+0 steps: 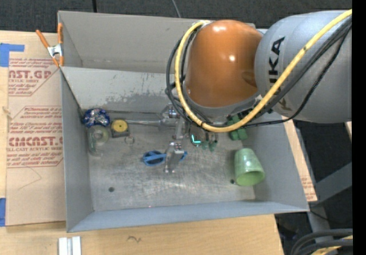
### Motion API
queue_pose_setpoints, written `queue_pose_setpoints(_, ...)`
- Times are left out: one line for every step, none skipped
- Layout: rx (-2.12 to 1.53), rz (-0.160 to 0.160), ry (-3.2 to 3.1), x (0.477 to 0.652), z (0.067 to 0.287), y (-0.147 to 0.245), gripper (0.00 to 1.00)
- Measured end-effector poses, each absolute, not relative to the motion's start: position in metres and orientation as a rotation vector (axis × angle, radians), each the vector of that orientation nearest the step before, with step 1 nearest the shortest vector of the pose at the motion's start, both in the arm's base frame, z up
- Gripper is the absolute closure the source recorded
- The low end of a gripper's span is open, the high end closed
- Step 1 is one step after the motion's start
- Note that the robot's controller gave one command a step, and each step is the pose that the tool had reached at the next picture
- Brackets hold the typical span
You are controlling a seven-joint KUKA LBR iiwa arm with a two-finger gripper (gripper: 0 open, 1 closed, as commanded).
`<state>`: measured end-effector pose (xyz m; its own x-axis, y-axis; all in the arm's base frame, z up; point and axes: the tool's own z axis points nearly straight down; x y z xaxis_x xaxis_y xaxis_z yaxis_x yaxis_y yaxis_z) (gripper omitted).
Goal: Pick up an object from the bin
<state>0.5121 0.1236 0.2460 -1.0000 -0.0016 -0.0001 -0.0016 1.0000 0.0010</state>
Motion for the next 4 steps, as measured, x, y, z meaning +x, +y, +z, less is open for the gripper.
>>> queue_pose_setpoints(0.184,-0.003,3.142,0.532,0.153,0.084,0.0)
queue_pose_setpoints(0.172,0.003,3.13,0.544,0.07,0.059,0.0)
queue_pose_setpoints(0.167,0.004,3.14,0.542,0.073,0.061,1.0)
queue_pose_setpoints(0.061,0.0,3.13,0.559,0.24,0.036,1.0)
